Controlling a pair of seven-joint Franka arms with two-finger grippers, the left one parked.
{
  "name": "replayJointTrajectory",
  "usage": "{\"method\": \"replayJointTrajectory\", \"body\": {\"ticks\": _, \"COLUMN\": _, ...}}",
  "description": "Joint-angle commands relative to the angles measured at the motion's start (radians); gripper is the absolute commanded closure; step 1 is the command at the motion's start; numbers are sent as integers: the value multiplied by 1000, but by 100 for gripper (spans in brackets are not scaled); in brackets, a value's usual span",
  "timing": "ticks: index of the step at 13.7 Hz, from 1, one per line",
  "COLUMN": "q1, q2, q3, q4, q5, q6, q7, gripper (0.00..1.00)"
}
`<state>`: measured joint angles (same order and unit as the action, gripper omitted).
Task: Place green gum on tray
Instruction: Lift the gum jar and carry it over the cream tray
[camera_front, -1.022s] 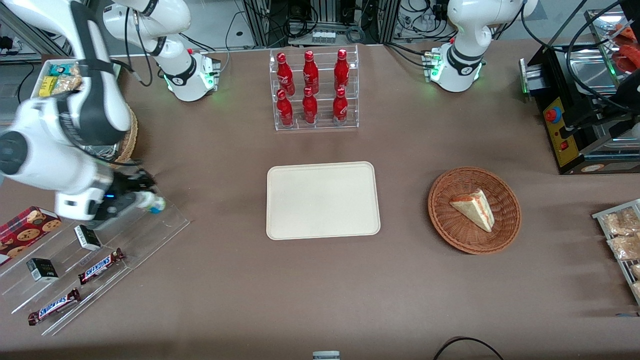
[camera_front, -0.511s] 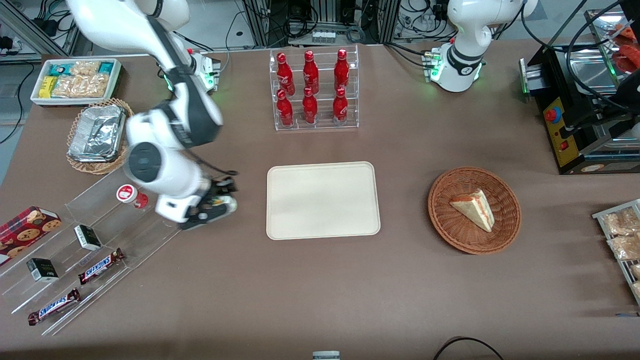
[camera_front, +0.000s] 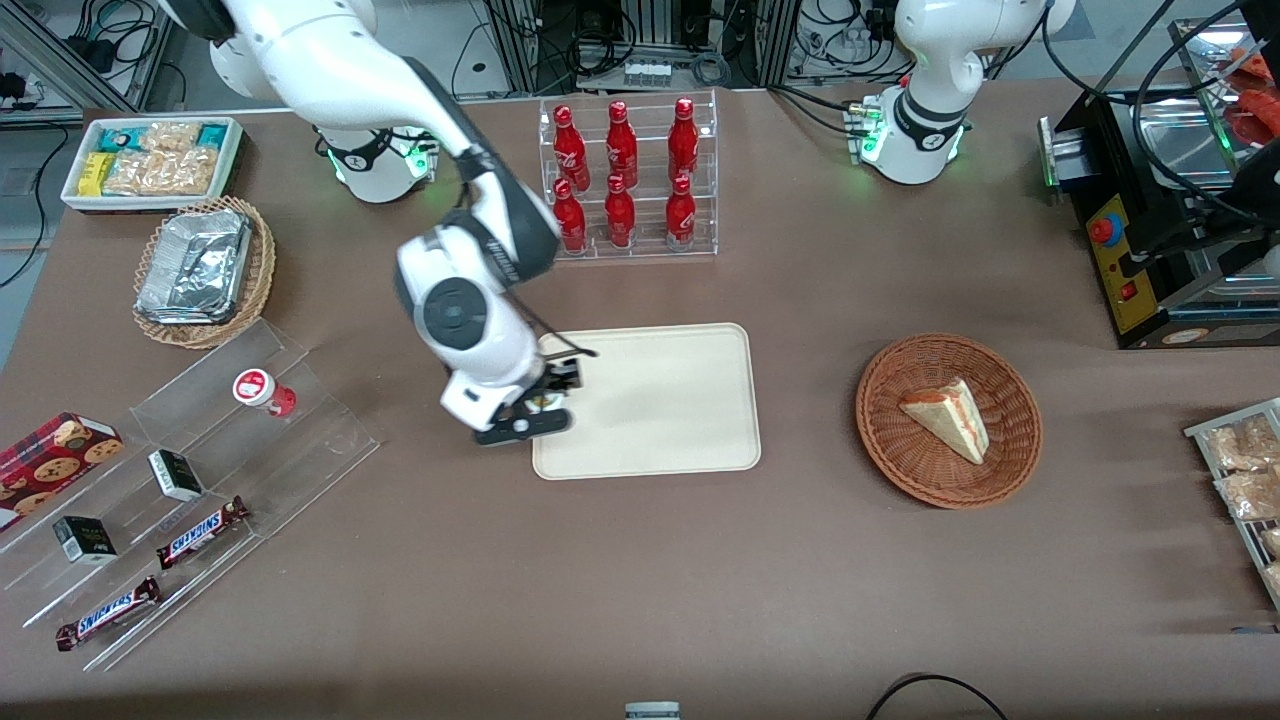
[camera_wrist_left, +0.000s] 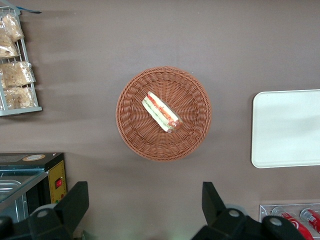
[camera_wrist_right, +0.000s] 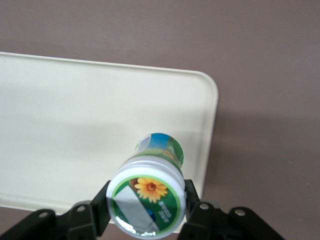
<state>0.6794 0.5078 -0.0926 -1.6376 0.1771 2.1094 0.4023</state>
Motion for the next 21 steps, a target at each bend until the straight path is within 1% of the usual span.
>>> {"method": "replayJointTrajectory", "body": {"ticks": 1, "q1": 60, "q2": 87, "q3": -13, "q4": 105, "q5": 18, "q6": 20, "q7": 108, "gripper": 100}}
{"method": "replayJointTrajectory", "body": {"ticks": 4, "q1": 115, "q2": 135, "q3": -13, "q4": 108, "q5": 16, "q6": 115, "q7": 190, "gripper": 100}}
{"method": "replayJointTrajectory", "body": {"ticks": 6, "q1": 126, "q2": 158, "q3": -13, "q4": 108, "q5": 16, "q6": 144, "q7": 191, "gripper": 100}}
{"method": "replayJointTrajectory", "body": {"ticks": 14, "q1": 127, "q2": 204, "q3": -7, "q4": 107, "q5": 27, "q6": 164, "q7": 199, "gripper": 100}}
{"method": "replayJointTrajectory", "body": {"ticks": 16, "q1": 127, "q2": 218, "q3": -7, "q4": 107, "q5": 54, "q6": 176, "q7": 193, "gripper": 100}}
{"method": "replayJointTrajectory", "body": {"ticks": 18, "q1": 127, "q2": 227, "q3": -7, "q4": 107, "q5": 58, "q6": 176, "q7": 190, "gripper": 100}}
{"method": "replayJointTrajectory", "body": {"ticks": 19, "q1": 127, "q2": 230, "q3": -7, "q4": 108, "q5": 58, "q6": 178, "q7": 185, "gripper": 84}}
{"method": "replayJointTrajectory", "body": {"ticks": 20, "q1": 126, "q2": 233, "q3": -7, "q4": 108, "q5": 58, "q6": 178, "q7": 185, "gripper": 44}}
{"method": "replayJointTrajectory", "body": {"ticks": 21, "q1": 127, "q2": 235, "q3": -7, "q4": 107, "q5": 58, "q6": 188, "q7": 185, "gripper": 0}}
